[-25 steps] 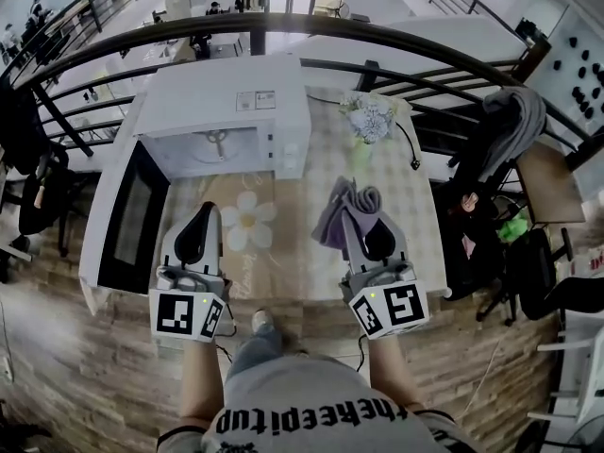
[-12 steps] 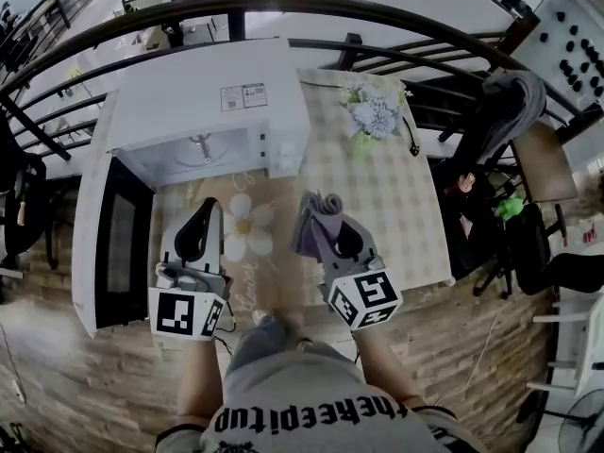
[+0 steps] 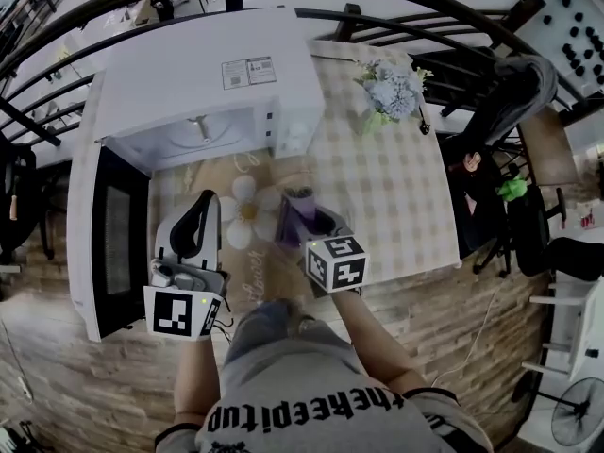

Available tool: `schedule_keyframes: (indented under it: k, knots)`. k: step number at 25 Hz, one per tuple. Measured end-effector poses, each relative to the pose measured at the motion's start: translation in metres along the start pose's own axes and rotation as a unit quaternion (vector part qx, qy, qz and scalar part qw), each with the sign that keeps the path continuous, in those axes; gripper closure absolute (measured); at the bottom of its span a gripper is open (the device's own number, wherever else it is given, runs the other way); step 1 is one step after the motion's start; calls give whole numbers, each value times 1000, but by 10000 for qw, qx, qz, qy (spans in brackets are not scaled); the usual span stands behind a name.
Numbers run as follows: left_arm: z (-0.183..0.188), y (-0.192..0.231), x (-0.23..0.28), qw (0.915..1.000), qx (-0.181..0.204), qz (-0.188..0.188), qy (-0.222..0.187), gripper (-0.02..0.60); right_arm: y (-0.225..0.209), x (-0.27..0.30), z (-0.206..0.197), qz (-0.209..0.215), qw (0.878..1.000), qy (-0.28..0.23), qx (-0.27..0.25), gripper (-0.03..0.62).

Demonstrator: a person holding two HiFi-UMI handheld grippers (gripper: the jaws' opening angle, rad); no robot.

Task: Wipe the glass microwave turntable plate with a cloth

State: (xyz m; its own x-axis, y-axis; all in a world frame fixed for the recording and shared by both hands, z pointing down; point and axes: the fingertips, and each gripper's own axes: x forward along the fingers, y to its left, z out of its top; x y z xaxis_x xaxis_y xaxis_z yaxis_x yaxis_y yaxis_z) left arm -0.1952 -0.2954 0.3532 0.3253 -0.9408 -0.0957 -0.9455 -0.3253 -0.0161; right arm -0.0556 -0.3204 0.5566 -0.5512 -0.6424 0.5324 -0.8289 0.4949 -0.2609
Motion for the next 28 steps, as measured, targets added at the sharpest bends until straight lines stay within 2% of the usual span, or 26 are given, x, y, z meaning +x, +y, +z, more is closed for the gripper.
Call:
schedule_keyframes:
  k: [8, 14, 16, 21, 28]
  knots:
    - [-9, 23, -16, 9998, -22, 172, 98, 571, 14, 61, -18, -36, 9982, 592, -75, 484]
    - [-12, 39, -27, 9991, 10, 373, 187, 571, 23, 100, -41, -192, 9889, 1246, -789, 484]
    - [-13, 41, -29, 9989, 23, 411, 203, 571, 21, 102, -44, -213, 9867, 1298, -955, 484]
    - [-13, 44, -29, 9987, 36, 464, 227, 571, 8, 100, -42, -277, 9878, 1276, -854, 487]
    - [-11, 40, -21, 9990, 30, 406, 203, 571, -42, 84, -39, -705, 9858, 1286, -816, 487]
